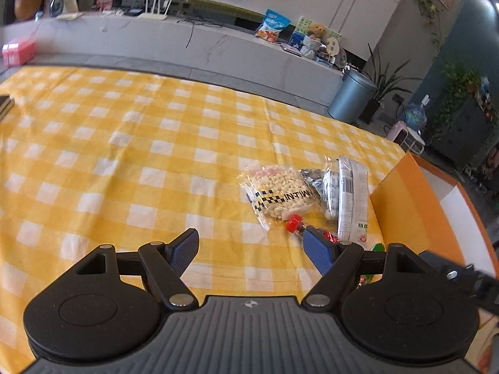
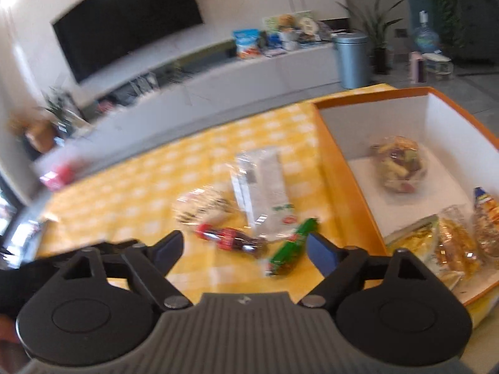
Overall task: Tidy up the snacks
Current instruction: 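Move both grippers back over the table toward the remaining snacks, then lower the right gripper onto the green sausage stick and close on it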
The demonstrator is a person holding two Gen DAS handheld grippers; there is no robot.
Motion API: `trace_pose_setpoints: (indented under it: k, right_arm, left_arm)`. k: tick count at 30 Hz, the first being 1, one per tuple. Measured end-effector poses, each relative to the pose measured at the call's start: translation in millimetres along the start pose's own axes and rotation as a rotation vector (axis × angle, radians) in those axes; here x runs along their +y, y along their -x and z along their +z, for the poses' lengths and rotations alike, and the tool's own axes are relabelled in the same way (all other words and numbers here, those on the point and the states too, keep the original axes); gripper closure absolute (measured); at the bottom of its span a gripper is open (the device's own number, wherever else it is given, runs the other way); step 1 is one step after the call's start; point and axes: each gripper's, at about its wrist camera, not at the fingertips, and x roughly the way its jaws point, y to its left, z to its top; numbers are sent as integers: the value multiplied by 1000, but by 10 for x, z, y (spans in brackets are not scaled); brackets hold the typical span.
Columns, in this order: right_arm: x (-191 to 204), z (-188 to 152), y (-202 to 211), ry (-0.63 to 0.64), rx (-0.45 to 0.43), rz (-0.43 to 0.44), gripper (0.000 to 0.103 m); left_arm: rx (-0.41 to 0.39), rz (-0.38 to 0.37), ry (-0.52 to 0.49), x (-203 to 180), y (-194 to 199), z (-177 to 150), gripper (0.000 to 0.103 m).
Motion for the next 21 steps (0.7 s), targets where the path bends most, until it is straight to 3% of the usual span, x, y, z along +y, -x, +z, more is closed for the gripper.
trace_pose_setpoints:
  k: [3, 13, 21]
  right_arm:
    - [0, -14, -166, -9, 17, -43, 33]
    - [24, -9, -574, -25, 7, -187, 33]
    - [-68, -22, -876, -97, 52, -204, 32]
  left_arm:
    - [9, -21, 14, 33, -17, 8, 13]
    - [38, 41, -34, 63, -161, -55, 13]
    - [62, 60, 30, 272, -252, -23, 13]
